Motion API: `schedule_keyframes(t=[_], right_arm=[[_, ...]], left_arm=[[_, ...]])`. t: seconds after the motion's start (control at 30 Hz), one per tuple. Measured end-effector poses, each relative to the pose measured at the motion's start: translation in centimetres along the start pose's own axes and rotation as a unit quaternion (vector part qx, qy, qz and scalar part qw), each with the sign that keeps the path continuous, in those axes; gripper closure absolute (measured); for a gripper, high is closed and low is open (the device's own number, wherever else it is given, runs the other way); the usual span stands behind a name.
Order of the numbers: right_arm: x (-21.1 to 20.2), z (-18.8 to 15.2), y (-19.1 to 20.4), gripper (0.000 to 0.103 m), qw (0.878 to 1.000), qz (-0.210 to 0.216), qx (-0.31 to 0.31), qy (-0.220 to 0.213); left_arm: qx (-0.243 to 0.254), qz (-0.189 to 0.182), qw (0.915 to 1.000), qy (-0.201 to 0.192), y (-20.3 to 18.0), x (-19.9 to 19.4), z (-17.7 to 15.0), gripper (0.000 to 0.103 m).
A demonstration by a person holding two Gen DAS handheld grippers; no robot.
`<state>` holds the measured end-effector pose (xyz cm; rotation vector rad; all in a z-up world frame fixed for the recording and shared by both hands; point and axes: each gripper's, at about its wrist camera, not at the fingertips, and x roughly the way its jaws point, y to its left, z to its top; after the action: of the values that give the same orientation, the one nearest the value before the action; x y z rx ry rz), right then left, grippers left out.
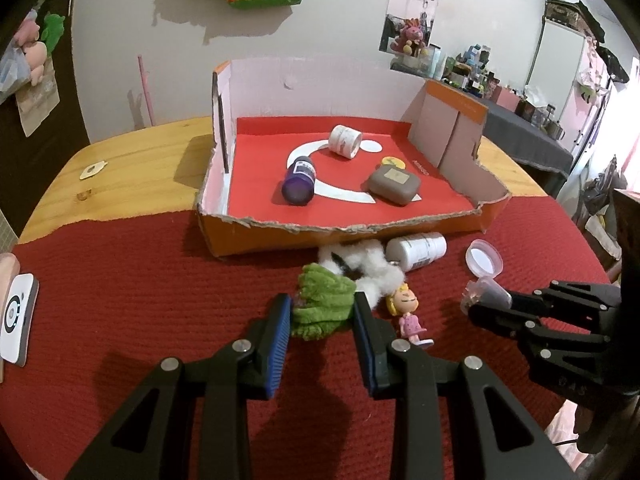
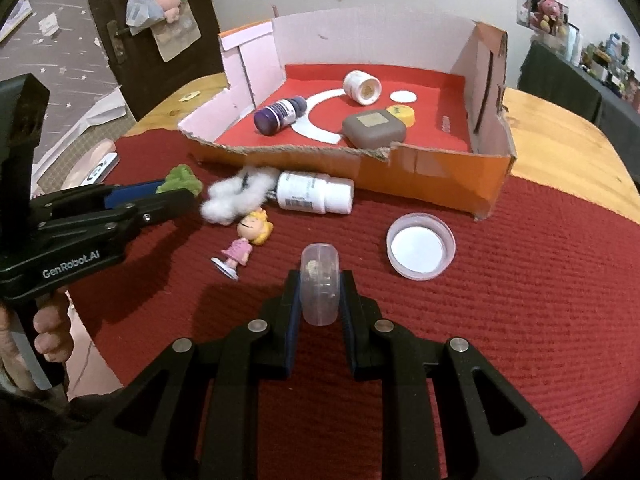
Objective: Organize objects
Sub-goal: 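Lift the green toy with left gripper while right gripper lifts the clear cup, then carry the green toy with left gripper while right gripper carries the clear cup into the box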
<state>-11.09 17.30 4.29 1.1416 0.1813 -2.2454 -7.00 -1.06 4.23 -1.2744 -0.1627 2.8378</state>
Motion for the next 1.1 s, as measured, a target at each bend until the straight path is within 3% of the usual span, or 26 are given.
schedule_keyframes(t=[0.23, 0.53, 1.1], right_arm=[[0.4, 0.2, 0.1, 0.086, 1.0, 0.004, 0.001, 0.003], [-2.5, 2.7, 0.5, 0.086, 0.999, 0.005, -0.017, -0.04], [-1.9, 5.2, -0.6, 0.086, 0.999, 0.021, -0.011, -0.044]], left_arm=[[-0.003, -0.005, 1.0, 0.006, 0.2, 0.3, 0.2, 0.071], [-0.002, -0.017, 0.9998, -0.008, -0.1, -0.3, 1.7, 0.071], [0.009, -0.013, 0.9997, -0.016, -0.1, 0.6, 4.7, 0.071]])
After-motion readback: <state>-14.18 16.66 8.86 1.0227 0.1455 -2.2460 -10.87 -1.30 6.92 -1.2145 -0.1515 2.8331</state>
